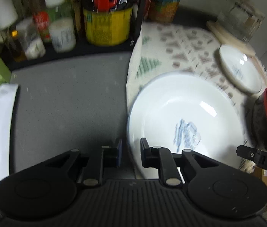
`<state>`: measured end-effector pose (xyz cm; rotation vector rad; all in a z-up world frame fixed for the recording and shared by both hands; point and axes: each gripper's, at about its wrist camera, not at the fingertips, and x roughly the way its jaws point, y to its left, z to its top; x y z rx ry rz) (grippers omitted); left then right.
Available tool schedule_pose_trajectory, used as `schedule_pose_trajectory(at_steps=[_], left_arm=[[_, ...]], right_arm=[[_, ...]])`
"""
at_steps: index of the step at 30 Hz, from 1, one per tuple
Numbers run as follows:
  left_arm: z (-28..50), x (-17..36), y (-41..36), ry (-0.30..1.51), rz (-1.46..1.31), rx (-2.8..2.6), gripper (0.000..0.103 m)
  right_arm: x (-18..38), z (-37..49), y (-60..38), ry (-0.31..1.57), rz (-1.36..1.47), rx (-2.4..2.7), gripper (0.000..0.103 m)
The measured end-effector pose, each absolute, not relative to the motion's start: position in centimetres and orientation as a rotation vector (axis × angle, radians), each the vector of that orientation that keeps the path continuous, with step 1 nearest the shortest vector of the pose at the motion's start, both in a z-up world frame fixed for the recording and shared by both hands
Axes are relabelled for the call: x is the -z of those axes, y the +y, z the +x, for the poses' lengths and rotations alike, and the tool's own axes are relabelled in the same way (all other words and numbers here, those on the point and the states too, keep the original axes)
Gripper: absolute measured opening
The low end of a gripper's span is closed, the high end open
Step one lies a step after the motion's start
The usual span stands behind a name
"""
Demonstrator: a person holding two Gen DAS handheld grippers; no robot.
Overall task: Organize plates and bowls
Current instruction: 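Move both grippers to the white 'BAKERY' plate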
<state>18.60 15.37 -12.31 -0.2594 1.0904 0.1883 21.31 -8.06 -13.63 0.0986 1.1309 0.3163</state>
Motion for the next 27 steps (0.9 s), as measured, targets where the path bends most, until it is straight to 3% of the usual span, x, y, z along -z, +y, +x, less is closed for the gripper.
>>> schedule_pose_trajectory(at_steps=[2,6,10,18,27], left_arm=[[19.2,11.2,15.1,1.069,-0.250,-0.165,0.025],[20.8,9.7,14.4,1.043,-0.261,-0.167,0.049],[22.6,8.7,13.2,1.002,-0.247,-0.137,0.063],[26.9,7.7,11.2,0.978,-0.261,-0.066,0.065],[32.4,7.7,7.8,0.970,-0.240,0.035,0.066]], right_arm=[[12.1,21.4,-8.3,1.110,0.117,-0.339,0.026],[8.9,22.3,-8.8,1.020,0.146,-0.358,0.050],[6.5,24.3,-10.5,0.961,0.227,-0.324,0.055],[3.5,28.1,-13.2,0.884,0.301,-0.257,0.074],[3.2,32.4,-15.8,0.866,0.325,-0.151,0.080]])
